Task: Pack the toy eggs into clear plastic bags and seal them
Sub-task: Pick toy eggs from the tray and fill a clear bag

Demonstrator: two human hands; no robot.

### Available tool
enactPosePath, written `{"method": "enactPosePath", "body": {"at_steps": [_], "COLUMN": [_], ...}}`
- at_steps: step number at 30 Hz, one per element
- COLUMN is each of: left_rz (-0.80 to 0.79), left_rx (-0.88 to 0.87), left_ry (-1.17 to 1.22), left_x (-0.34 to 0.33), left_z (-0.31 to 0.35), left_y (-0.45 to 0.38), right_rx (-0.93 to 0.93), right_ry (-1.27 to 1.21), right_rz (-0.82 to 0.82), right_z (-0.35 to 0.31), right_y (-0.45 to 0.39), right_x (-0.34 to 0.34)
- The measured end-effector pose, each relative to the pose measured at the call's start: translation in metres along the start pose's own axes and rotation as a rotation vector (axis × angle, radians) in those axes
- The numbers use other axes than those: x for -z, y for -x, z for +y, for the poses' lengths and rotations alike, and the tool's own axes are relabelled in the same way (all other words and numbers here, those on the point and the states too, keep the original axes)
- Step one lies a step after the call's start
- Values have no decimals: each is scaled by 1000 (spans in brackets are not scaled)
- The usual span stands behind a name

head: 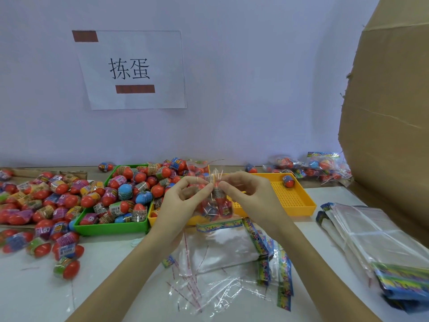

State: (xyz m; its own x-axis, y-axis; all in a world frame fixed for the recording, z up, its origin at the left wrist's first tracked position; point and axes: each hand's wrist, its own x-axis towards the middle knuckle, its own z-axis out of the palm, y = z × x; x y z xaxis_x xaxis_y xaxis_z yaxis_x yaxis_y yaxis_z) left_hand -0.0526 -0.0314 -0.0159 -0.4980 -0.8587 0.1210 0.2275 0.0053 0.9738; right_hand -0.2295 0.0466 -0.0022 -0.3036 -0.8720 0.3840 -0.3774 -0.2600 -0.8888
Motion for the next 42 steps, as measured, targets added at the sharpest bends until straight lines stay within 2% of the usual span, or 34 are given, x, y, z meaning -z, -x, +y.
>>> {"method": "enactPosePath", "body": {"at_steps": [6,10,15,17,19,21,23,29,34,42], "left_rz": [35,103,124,128,119,68,-2,-102,-160,-212], "left_rx": [-32,-47,88,109,61,-18,-65,-163,-199,-295], "left_ry": [-45,-27,84,89,12,-92,-165,-336,-380,-482], "left_x": [1,3,3,3,3,2,0,1,2,2], "left_z": [0,1,3,3,2,1,-1,0,4,7], "left_y": [-3,-4,-2,-1,-1,0,2,2,2,2], "right_rx": [-32,-66,-74,48,308,560,671,612,536,599], "right_ry": [23,71,173,296,459,574,664,676,625,701], "right_rz": [71,185,274,320,388,351,273,194,204,161], "right_z": [2,2,6,2,-1,-4,-3,2,3,2], "right_y": [2,3,3,6,8,9,10,10,8,7], "right_x": [0,-4,-11,-13,-15,-19,-24,-22,-19,-14]}}
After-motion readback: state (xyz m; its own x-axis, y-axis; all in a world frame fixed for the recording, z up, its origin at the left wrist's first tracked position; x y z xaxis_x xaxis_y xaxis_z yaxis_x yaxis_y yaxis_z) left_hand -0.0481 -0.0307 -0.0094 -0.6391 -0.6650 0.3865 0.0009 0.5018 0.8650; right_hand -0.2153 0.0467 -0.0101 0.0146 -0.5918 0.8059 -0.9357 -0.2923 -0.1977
